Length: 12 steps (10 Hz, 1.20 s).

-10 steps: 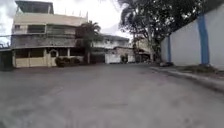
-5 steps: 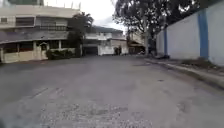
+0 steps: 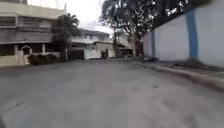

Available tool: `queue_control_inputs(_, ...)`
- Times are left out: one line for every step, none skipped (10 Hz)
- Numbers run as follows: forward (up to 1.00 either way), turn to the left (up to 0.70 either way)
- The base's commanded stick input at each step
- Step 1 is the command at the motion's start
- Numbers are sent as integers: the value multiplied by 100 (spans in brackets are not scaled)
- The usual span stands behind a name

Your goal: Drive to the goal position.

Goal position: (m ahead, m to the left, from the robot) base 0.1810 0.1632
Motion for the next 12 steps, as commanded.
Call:
queue_control_inputs(100,-17)
queue_control_inputs(100,-17)
queue_control_inputs(100,-17)
queue_control_inputs(100,9)
queue_control_inputs(100,23)
queue_control_inputs(100,23)
queue_control_inputs(100,23)
queue_control_inputs(100,24)
queue_control_inputs(100,24)
queue_control_inputs(100,24)
queue_control_inputs(100,24)
queue_control_inputs(100,24)
